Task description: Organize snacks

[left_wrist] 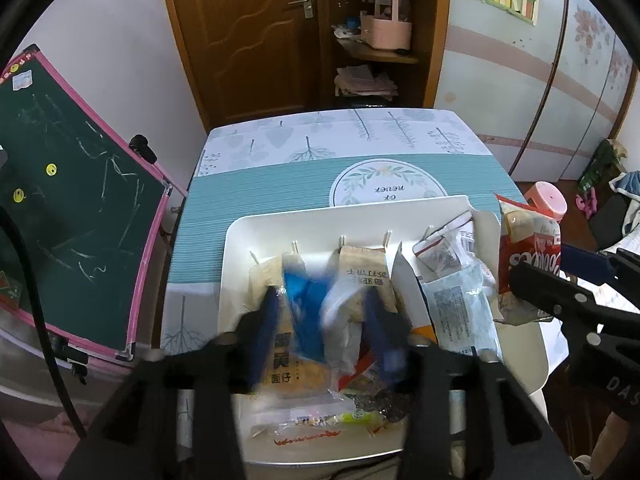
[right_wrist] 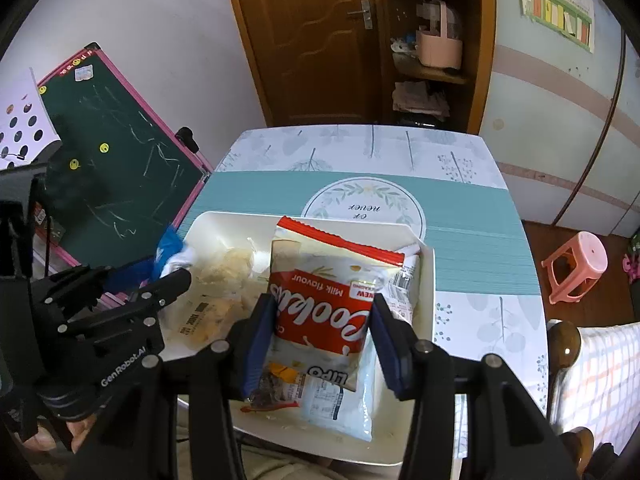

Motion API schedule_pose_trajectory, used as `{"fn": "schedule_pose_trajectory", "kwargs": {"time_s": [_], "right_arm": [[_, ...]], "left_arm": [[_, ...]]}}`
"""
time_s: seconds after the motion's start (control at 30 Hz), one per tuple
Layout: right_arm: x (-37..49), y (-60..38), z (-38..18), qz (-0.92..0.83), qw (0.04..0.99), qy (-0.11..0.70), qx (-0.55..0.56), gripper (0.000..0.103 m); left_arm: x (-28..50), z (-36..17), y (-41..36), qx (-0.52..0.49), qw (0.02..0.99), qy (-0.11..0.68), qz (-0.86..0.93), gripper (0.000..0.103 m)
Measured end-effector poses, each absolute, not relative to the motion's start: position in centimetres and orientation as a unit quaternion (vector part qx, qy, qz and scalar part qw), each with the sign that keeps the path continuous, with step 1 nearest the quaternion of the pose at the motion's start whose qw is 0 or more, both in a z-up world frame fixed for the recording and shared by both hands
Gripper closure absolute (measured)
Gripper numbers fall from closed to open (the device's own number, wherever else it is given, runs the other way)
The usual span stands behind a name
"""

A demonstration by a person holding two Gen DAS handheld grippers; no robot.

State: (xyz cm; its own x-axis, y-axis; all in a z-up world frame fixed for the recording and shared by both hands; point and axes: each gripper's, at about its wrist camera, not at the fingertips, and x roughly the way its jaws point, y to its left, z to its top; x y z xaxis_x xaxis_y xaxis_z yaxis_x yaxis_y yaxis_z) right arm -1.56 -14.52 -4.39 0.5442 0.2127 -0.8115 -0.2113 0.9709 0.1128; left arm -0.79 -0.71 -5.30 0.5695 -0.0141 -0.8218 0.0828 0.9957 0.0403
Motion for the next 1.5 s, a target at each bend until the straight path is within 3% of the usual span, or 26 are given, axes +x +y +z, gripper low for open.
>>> {"fn": "schedule_pose_trajectory", "kwargs": {"time_s": [0.03, 0.07, 0.4, 0.87, 1.5], "right_arm": [[-1.4, -14.5, -4.5, 0.12, 0.878, 0.464, 0.0, 0.054], [-1.3, -14.5, -4.7, 0.12, 0.876, 0.468, -0.001, 0.054], [-0.6, -15.1, -5.5, 0.12, 0.872, 0.475, 0.022, 0.037], [-0.7, -14.9, -5.1, 0.113, 0.878, 0.464, 0.01, 0.037], [-2.2, -16.8, -0.1, 0.083, 0.912, 0.402, 0.021, 0.037]], "left_arm": [[-0.8, -5.2, -0.6, 0.033, 0.886, 0.461, -0.028, 0.023], [-0.8, -5.2, -0.5, 0.028, 0.888, 0.458, -0.028, 0.009], [0.9, -7.0, 0.5, -0.025, 0.862, 0.504, -0.044, 0.006], [0.8, -6.6, 0.2, -0.014, 0.869, 0.494, -0.034, 0.006], [-1.2, -1.0, -1.4, 0.023, 0.904, 0.426, -0.016, 0.001]]}}
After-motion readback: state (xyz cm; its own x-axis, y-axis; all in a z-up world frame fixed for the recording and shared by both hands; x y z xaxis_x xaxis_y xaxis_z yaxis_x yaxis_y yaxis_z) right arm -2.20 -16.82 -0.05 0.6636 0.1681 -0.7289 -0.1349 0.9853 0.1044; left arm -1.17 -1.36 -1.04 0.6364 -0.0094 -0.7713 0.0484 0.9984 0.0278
